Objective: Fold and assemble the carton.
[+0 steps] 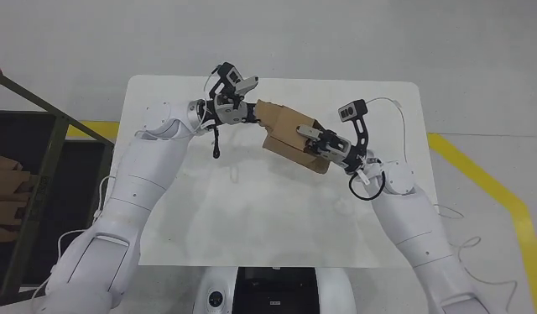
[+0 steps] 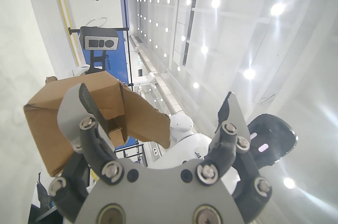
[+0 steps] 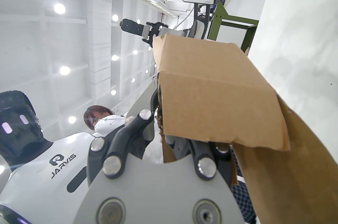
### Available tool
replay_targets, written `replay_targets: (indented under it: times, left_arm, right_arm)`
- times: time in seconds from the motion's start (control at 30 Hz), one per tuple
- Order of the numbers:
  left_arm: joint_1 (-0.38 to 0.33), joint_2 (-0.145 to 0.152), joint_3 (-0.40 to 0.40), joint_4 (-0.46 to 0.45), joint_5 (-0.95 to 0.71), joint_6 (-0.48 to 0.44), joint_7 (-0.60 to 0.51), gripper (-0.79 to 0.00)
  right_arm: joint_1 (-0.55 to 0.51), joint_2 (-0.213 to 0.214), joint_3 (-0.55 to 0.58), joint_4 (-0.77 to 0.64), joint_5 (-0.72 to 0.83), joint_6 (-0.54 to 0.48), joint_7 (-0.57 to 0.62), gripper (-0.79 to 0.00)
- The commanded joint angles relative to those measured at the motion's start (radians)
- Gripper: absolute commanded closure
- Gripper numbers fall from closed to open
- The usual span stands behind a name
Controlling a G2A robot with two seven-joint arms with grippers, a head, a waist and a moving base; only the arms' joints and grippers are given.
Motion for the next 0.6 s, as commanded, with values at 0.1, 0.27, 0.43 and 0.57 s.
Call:
replay_targets:
  times: [0.1,0.27,0.43,0.57]
  left_arm:
    - [-0.007,0.003,-0.002,0.000,0.055,-0.033,0.016,-0.785]
    - [-0.009,0.009,-0.025,-0.001,0.098,-0.074,0.041,-0.785]
    - [-0.009,0.026,-0.041,-0.028,0.263,-0.136,0.062,-0.785]
    - [-0.007,0.038,-0.040,-0.063,0.398,-0.171,0.055,-0.785]
  right_arm:
    - [0.000,0.002,0.012,0.003,0.006,-0.002,0.007,0.000]
    - [-0.003,0.005,0.027,0.010,0.006,-0.003,0.012,0.000]
    - [-0.003,0.009,0.040,0.017,-0.021,-0.007,0.010,0.000]
    - [0.004,0.011,0.046,0.023,-0.038,-0.004,0.003,0.000]
